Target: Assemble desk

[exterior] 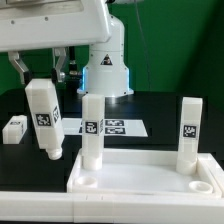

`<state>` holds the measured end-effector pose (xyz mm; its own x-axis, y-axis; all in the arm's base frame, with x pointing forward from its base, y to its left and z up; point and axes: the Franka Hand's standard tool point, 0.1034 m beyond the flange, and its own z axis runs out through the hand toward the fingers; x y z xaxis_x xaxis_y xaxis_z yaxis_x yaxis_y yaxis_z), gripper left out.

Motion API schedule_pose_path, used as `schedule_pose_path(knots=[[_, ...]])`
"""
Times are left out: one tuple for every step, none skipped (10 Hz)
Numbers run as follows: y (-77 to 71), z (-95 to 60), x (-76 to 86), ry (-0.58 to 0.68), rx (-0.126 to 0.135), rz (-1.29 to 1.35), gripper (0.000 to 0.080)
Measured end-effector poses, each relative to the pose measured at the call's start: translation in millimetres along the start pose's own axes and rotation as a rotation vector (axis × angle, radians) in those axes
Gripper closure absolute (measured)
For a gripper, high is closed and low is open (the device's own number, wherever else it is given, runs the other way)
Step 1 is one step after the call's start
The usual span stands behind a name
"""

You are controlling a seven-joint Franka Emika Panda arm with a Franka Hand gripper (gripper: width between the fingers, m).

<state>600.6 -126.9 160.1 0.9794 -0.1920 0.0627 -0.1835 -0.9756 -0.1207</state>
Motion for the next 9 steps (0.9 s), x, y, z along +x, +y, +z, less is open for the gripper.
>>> schedule_pose_path(knots=[[-1.6, -2.9, 9.5, 0.071, -0.023, -0.012, 0.0515], [-18.1, -4.2, 14.1, 0.147, -0.043, -0.062, 0.0515], [-34.1, -2.1, 13.8, 0.139, -0.043, -0.1, 0.0515], [-48.9, 0.2, 14.8, 0.138, -0.041, -0.086, 0.0515], [-56.5, 4.3, 14.1, 0.132, -0.038, -0.097, 0.0515], [-51.9, 3.7, 14.4, 0.133, -0.04, -0.095, 0.0515], [-51.5, 4.0, 14.3, 0.133, -0.041, -0.094, 0.0515], [-52.4, 4.3, 14.1, 0.132, -0.04, -0.096, 0.0515], [-52.3, 4.4, 14.1, 0.132, -0.04, -0.096, 0.0515]])
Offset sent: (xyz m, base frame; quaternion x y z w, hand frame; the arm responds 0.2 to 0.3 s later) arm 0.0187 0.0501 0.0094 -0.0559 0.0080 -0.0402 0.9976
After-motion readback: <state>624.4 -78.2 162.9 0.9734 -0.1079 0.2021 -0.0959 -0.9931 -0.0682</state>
